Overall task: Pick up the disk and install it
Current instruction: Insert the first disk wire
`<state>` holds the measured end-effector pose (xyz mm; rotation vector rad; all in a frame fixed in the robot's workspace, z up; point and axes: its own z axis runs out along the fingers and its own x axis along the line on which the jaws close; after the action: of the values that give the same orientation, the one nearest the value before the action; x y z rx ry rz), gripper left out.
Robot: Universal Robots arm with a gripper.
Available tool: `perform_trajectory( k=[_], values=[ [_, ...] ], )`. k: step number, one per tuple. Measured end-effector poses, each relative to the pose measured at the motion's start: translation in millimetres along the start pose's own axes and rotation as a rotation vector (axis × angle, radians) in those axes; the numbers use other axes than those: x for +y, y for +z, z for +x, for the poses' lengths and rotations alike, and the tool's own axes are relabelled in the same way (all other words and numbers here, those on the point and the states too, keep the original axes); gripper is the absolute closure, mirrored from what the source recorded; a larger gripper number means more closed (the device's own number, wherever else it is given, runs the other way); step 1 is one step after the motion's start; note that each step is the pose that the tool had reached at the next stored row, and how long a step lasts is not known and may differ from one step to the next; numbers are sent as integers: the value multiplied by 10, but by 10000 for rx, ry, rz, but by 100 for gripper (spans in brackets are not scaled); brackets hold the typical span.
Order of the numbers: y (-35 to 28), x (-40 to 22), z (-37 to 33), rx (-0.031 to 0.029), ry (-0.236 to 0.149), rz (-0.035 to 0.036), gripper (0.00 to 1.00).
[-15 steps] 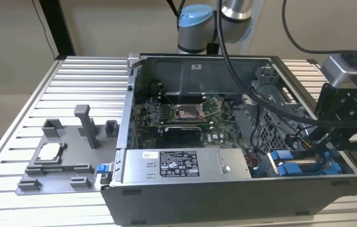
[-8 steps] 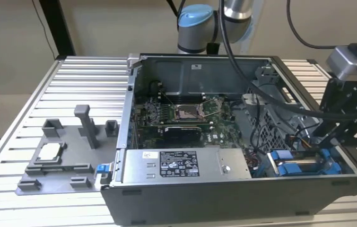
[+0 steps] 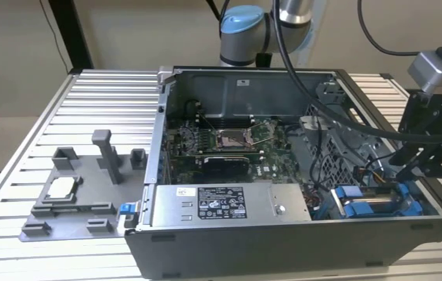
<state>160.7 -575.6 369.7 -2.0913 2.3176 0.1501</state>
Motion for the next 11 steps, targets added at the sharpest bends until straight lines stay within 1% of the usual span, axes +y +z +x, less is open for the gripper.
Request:
perform_trajectory(
  k=[8,9,10,11],
  values=[
    [-1,-1,1,-104,-5,-11,0],
    [-1,-30,-2,-107,-6,-14,0],
    [-3,-76,-6,-121,-5,-22,0],
    [-11,-127,-13,-149,-7,-27,0]
  ],
)
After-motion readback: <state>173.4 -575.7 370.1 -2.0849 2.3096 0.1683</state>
